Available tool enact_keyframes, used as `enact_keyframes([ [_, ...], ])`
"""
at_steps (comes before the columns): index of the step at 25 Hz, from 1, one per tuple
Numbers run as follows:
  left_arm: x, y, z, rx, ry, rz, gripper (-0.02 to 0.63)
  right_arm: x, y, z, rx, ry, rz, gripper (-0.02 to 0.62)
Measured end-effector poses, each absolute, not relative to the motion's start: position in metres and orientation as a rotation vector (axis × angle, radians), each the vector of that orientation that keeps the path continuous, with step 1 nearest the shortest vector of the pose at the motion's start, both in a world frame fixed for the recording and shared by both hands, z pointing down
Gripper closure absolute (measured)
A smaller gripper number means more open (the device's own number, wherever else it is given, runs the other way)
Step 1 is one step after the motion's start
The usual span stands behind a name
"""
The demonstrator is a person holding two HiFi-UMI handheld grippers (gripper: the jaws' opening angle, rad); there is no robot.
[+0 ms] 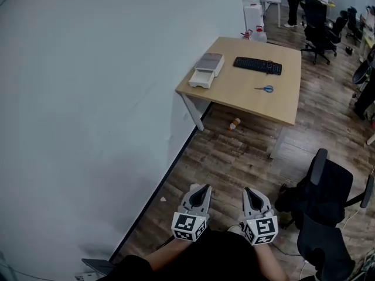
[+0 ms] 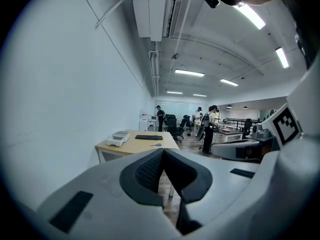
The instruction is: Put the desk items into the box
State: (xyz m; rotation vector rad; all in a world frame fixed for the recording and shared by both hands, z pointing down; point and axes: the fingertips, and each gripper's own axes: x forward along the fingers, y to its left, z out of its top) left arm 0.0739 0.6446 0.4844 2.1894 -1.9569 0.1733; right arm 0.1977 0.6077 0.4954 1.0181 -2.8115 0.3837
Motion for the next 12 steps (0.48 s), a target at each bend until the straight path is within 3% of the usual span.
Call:
enact_keyframes([
  [12,0.028,0.627,0.513,2.118,-1.982,0.195,0.591,0.168,0.587,0.521,0.987,-2.719,0.389,0.537],
])
